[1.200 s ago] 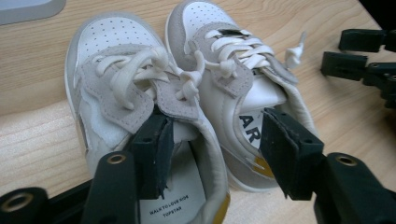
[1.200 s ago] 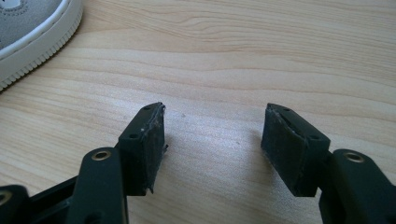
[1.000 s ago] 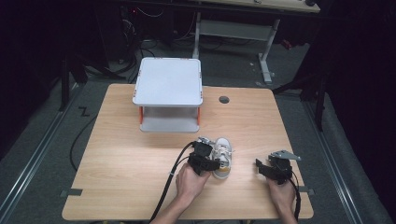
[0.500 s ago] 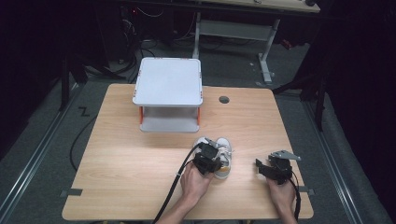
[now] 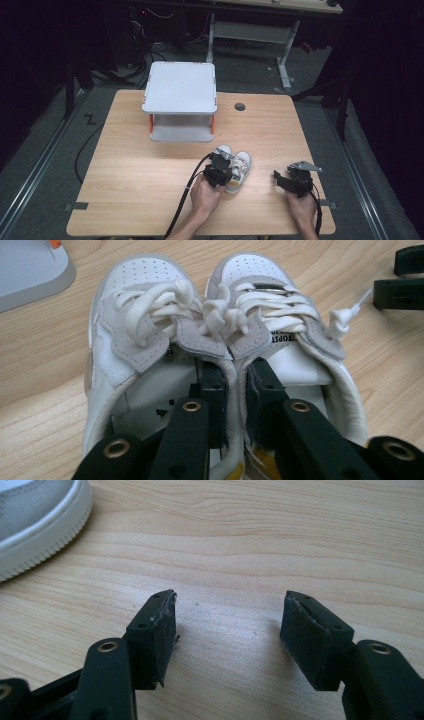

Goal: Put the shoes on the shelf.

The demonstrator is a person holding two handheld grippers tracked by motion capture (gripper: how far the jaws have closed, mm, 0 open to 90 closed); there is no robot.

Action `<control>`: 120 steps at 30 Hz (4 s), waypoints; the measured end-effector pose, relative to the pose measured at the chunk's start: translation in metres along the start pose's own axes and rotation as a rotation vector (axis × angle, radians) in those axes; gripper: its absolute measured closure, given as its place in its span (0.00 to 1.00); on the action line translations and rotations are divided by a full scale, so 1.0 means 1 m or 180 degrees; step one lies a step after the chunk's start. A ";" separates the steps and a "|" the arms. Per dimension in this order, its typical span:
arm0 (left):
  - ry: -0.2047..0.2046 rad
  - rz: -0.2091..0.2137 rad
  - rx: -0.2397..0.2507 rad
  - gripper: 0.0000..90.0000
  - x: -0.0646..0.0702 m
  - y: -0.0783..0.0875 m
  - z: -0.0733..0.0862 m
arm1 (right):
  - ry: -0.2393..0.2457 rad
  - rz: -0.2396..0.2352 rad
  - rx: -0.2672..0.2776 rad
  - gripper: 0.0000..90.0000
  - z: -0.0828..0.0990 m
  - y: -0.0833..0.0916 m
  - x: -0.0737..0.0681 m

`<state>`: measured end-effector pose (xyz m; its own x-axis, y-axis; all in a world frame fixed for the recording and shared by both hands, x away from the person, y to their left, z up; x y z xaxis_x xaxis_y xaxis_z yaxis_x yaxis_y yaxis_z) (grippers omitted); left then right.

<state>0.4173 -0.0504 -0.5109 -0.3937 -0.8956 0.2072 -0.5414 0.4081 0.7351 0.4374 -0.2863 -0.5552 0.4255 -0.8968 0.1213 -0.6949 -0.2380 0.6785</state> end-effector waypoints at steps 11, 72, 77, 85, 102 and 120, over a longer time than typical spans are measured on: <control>-0.0105 0.0169 0.0072 0.90 -0.013 0.018 0.003 | 0.0002 0.0000 0.0000 0.43 0.000 0.000 0.000; 0.0530 -0.0557 0.0531 0.89 -0.168 0.038 -0.050 | 0.0261 -0.0838 0.0557 0.59 -0.113 0.014 -0.072; 0.0634 -0.0563 0.0551 0.89 -0.174 0.032 -0.053 | 0.0338 -0.1010 0.0597 0.61 -0.135 0.019 -0.086; 0.0762 -0.0649 0.0609 0.89 -0.180 0.024 -0.057 | 0.0407 -0.1131 0.0768 0.75 -0.183 0.026 -0.099; 0.0783 -0.0767 0.0576 0.84 -0.185 0.009 -0.055 | 0.0520 -0.1029 0.0896 0.82 -0.270 -0.008 -0.137; 0.0630 -0.0598 0.0589 0.39 -0.176 0.013 -0.058 | 0.0728 -0.0795 0.0643 0.83 -0.290 -0.042 -0.155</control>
<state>0.5224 0.1021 -0.4999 -0.1320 -0.9679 0.2139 -0.7239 0.2415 0.6462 0.5683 -0.0290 -0.3926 0.6982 -0.7012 0.1444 -0.6442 -0.5273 0.5540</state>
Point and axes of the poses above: each handheld gripper's, and its own axes: y roughly backward along the jaws, z roughly out of its underside, x roughly to its right, the point moved 8 cm from there along -y, roughly forward along the jaws, and after that the axes turned 8 degrees about y, right-handed, at the moved point
